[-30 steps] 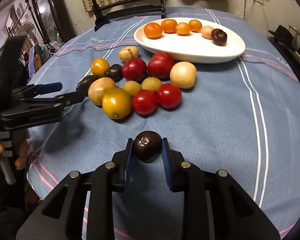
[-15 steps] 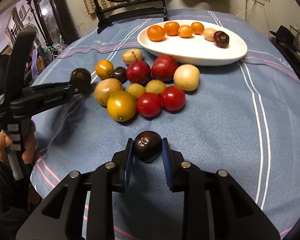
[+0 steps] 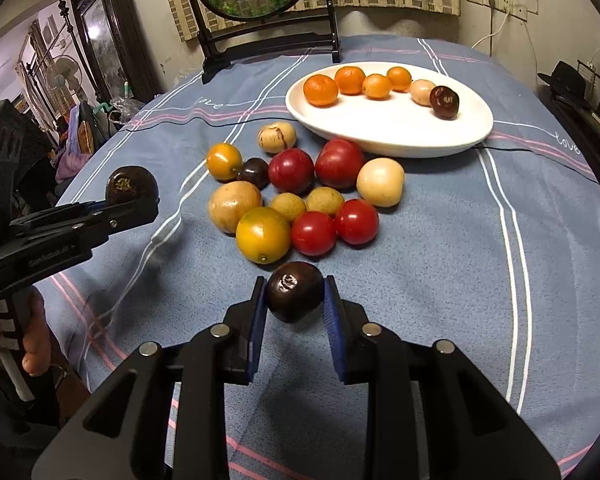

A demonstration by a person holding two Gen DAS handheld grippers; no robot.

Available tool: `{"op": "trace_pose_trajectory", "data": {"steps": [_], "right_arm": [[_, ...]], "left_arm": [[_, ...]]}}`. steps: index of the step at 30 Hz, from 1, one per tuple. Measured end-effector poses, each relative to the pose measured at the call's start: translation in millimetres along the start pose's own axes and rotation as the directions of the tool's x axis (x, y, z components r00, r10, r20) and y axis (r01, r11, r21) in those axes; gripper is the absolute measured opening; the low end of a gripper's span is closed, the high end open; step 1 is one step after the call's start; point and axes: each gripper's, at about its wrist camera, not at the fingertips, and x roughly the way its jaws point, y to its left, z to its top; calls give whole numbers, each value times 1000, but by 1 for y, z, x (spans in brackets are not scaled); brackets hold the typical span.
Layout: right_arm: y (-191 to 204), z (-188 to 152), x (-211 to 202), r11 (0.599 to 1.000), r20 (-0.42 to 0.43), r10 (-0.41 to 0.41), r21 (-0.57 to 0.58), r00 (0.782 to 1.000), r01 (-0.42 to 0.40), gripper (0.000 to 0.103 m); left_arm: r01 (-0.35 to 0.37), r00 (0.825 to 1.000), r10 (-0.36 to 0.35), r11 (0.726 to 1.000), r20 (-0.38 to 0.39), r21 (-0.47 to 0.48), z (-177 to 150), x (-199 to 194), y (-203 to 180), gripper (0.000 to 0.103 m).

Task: Organize fruits
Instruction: 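Grasp a dark plum with the right tool while the left tool grasps another plum, then place both dark plums on the white plate and open both tools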

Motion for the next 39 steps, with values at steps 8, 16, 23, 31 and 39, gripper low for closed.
{"op": "trace_pose_trajectory", "data": {"steps": [8,16,23,31,39], "right_arm": [[-13,16,-9,1000,36,-8,7,999,8,28],[-41,84,-10,995,97,-85,-40,992,89,28],[-93,148,37,981,78,-192,-25,978,195,28],[-129,151,87,979,1,-200,27,980,200,29],[-136,155,58,966,72,-254,55,964,251,59]], "left_arm": [[29,1000,-29,999,2,24,19,-1,-13,27],[53,998,-51,995,-31,87,103,40,-36,28],[53,995,-45,995,-88,89,180,119,-61,28],[34,985,-10,990,-173,133,189,185,-83,28],[-3,997,15,990,-79,140,211,159,-85,61]]}}
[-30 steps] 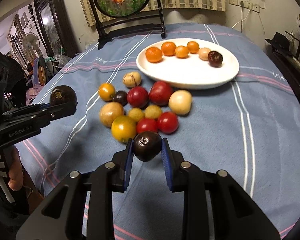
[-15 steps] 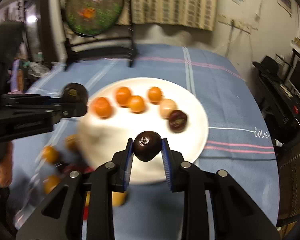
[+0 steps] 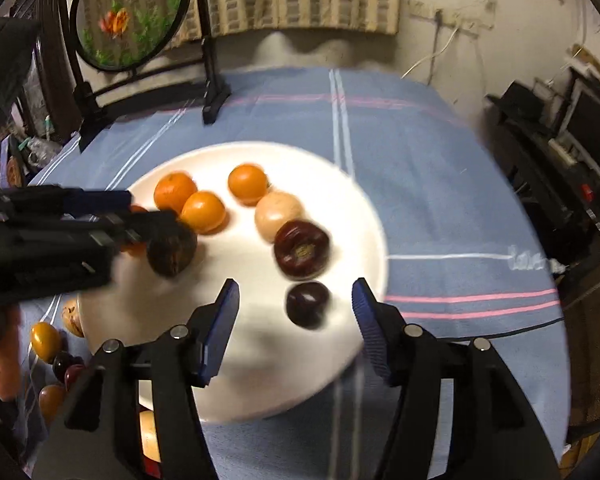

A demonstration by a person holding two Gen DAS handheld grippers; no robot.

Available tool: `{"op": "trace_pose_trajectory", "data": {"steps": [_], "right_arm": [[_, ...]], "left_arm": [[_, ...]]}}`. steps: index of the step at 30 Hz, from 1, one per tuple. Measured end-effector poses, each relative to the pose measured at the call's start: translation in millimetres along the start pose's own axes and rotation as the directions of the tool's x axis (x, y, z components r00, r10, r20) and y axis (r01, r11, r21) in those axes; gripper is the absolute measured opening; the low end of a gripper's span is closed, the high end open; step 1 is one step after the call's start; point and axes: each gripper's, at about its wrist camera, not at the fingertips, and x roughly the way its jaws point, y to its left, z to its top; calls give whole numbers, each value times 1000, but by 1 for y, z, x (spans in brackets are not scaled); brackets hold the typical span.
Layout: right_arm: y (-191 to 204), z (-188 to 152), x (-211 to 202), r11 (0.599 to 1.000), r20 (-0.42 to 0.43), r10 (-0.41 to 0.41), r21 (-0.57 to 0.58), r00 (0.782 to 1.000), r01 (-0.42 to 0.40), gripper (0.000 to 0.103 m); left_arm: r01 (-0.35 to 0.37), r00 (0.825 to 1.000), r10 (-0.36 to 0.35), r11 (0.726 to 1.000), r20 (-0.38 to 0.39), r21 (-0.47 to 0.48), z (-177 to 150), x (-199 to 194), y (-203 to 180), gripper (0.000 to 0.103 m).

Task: Organize fruits
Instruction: 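Place both dark plums on the white plate and open both tools, then grasp a pale potato with the left tool while the right tool grasps a yellow tomato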

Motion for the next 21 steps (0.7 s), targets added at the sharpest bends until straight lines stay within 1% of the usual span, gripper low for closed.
{"op": "trace_pose_trajectory", "data": {"steps": [1,3,4,5,7,8,10,12,13,16,18,21], "right_arm": [[-3,0,-11,1000,13,-2,10,1000,2,59],[-8,-4,-39,999,53,2,44,999,-4,59],[-10,-8,-49,998,70,4,57,998,-8,62],[-11,-14,-62,997,87,5,71,996,-11,65],[-7,-30,-85,996,116,6,90,993,-17,79],[-2,-40,-94,995,122,11,94,992,-22,81],[12,-62,-106,995,116,27,91,993,-38,91],[32,-85,-111,995,83,62,69,995,-68,91],[40,-92,-111,995,66,76,56,995,-80,91],[71,-112,-109,994,-2,105,-18,994,-105,91],[85,-115,-110,993,-18,104,-56,994,-105,91],[101,-115,-115,991,-10,102,-84,995,-103,91]], "left_arm": [[-7,999,7,1000,32,-12,-1,-18,5,63],[-9,997,11,1000,79,-29,-8,-46,12,69],[-17,994,22,999,109,-42,-17,-65,17,72],[-29,991,35,998,129,-49,-28,-79,19,78],[-69,985,79,995,155,-68,-57,-104,24,80],[-79,983,91,994,158,-77,-73,-112,27,82],[-69,985,84,992,148,-105,-102,-121,32,82],[-45,990,64,989,129,-143,-130,-124,42,82],[-45,991,64,986,114,-161,-145,-124,45,82],[-77,992,95,979,88,-188,-178,-125,53,82],[-87,991,104,978,79,-192,-187,-127,56,82],[-102,988,123,972,89,-209,-196,-136,64,82]]}}
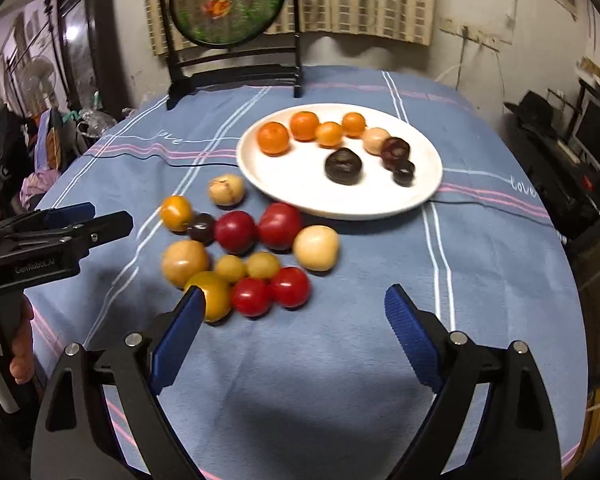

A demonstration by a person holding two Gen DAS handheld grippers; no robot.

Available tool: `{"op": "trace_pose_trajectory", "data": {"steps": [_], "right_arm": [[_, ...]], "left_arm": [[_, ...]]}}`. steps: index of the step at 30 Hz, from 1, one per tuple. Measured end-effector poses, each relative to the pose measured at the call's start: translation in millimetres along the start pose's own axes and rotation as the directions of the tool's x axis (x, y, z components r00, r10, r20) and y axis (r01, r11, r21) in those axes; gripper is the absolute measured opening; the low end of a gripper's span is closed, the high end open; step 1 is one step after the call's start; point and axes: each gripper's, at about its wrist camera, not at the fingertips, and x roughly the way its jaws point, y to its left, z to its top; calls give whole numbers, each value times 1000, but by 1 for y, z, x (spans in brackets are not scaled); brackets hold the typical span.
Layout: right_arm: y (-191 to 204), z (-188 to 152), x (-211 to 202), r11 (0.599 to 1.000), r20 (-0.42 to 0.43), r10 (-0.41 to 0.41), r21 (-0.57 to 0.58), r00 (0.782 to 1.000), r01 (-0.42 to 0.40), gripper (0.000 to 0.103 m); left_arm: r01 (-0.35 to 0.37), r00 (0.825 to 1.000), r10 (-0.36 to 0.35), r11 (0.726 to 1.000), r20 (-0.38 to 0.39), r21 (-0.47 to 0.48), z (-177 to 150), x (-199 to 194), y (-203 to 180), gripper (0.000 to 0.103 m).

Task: Organize fruits
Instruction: 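Grasp a pale potato with the left tool while the right tool grasps a yellow tomato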

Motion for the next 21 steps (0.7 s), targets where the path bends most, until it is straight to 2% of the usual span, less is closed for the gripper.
{"op": "trace_pose_trajectory", "data": {"steps": [5,6,8,9,13,17,21], "right_arm": [[10,-9,1,999,-14,39,-11,999,-39,91],[11,-13,0,997,-1,72,7,997,-72,91],[13,-18,-2,988,23,147,33,989,-148,79],[16,-19,-1,986,17,165,27,986,-166,68],[38,-19,20,979,-46,203,-19,978,-204,54],[50,-13,34,981,-61,189,-42,980,-191,48],[56,-8,51,993,-80,92,-68,993,-97,45]], "left_arm": [[-26,1000,26,999,12,-24,-12,-12,17,82],[-27,1000,28,999,11,-27,-13,-12,19,82],[-28,1000,28,999,2,-39,-17,-12,24,82],[-27,1000,27,999,-1,-44,-18,-12,26,82],[-24,1000,24,998,-1,-63,-24,-13,35,82],[-33,999,33,996,2,-81,-29,-16,47,82],[-25,1000,26,993,5,-112,-31,-18,60,82]]}}
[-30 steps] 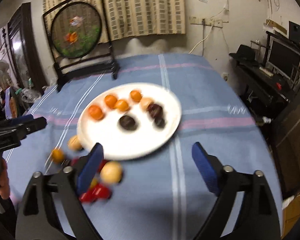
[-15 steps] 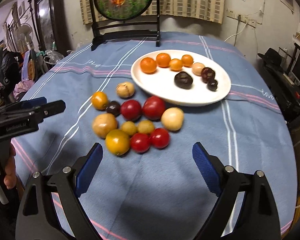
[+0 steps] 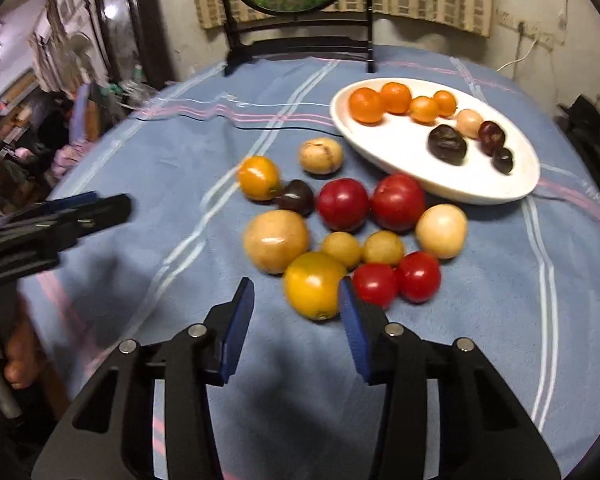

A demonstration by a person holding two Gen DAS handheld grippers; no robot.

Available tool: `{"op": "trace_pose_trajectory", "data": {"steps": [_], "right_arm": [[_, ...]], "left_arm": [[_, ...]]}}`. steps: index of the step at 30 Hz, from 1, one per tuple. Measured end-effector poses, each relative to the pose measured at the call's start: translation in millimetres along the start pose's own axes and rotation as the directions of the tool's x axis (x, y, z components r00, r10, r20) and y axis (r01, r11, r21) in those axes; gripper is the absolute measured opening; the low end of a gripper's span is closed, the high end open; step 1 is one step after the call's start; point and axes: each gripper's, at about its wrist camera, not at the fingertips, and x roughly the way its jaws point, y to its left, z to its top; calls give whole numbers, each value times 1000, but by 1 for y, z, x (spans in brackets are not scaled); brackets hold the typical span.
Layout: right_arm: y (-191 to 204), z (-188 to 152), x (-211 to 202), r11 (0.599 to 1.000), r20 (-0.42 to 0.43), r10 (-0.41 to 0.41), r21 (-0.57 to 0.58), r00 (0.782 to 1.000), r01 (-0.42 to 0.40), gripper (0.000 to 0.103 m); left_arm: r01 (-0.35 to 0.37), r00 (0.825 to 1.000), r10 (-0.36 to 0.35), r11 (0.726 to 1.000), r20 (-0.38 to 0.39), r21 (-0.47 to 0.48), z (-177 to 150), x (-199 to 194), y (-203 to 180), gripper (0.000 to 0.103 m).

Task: Organize fruits
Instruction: 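Grasp a pale potato with the left tool while the right tool grasps a yellow tomato, then lower the potato and yellow tomato onto the white plate, opening both tools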

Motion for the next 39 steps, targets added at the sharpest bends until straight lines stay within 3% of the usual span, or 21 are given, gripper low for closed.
{"op": "trace_pose_trajectory", "data": {"steps": [6,9,15,21,26,30,31,32,39], "right_arm": [[3,1,21,998,-21,-50,-28,999,49,39],[-6,-2,4,999,-20,24,28,1000,-23,39],[-33,-23,-37,997,31,-22,76,999,19,39],[-64,-41,-39,989,25,12,149,1000,-16,39],[-76,-44,-41,982,45,41,185,998,-49,39],[-82,-48,-38,977,36,44,208,998,-51,40],[-82,-49,-37,977,33,46,208,998,-52,39],[-81,-49,-36,977,30,47,205,998,-52,39],[-73,-48,-44,981,44,56,185,997,-63,39]], "left_arm": [[23,1000,-23,1000,-16,15,1,5,-5,82],[36,999,-35,999,-35,33,0,10,-15,82],[79,993,-69,991,-93,111,2,39,-59,83],[66,989,-36,977,-145,204,-2,71,-93,83],[46,985,-10,978,-171,205,0,87,-97,82],[30,990,2,974,-144,224,2,97,-102,72],[36,991,-5,973,-137,228,2,95,-103,64],[71,990,-40,971,-136,229,3,93,-104,45],[119,988,-97,974,-119,195,-4,62,-95,44]]}}
